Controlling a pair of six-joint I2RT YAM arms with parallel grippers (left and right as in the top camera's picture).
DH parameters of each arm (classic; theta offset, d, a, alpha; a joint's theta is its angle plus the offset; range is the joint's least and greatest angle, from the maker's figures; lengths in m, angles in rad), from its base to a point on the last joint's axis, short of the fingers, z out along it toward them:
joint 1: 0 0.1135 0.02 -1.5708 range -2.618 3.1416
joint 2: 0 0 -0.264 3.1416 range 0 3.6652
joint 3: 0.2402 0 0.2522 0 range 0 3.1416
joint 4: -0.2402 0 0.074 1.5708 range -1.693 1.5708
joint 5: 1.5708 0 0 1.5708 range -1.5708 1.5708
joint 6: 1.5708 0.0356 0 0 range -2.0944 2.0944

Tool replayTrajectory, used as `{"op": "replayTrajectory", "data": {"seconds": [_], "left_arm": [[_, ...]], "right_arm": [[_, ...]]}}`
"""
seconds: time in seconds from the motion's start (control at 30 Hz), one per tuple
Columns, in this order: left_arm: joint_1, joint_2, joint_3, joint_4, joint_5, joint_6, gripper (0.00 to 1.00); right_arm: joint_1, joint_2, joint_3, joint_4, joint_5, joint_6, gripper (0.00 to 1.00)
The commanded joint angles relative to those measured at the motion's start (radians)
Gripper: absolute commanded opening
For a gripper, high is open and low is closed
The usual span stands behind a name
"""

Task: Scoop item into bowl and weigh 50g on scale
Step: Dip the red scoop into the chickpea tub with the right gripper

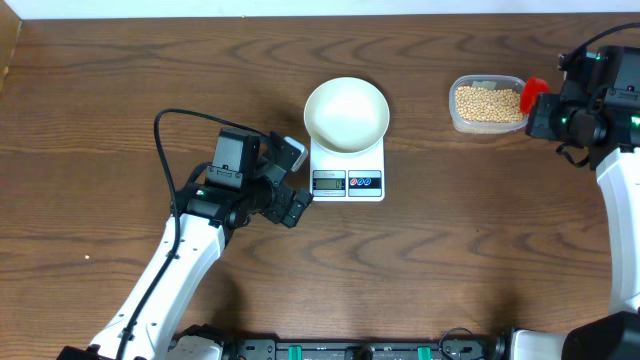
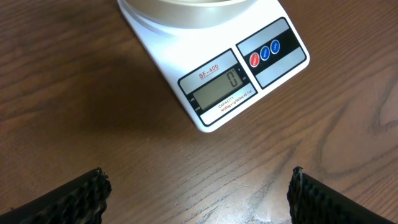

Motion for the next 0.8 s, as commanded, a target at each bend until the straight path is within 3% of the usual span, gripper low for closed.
{"op": "replayTrajectory", "data": {"seconds": [0.0, 0.47, 0.77], "left_arm": [[0.003, 0.001, -0.005, 0.001, 0.005, 0.005, 0.93], [0.003, 0.001, -0.005, 0.001, 0.005, 0.005, 0.93], [0.003, 0.001, -0.005, 0.001, 0.005, 0.005, 0.93]], "right_arm": [[-0.003, 0.008, 0.011, 0.005, 0.066, -0.064, 0.01], [0.042, 0.154, -0.012, 0.150, 0.045, -0.111, 0.01], [0.045, 0.281, -0.012, 0.186, -0.069, -0.110, 0.01]]}}
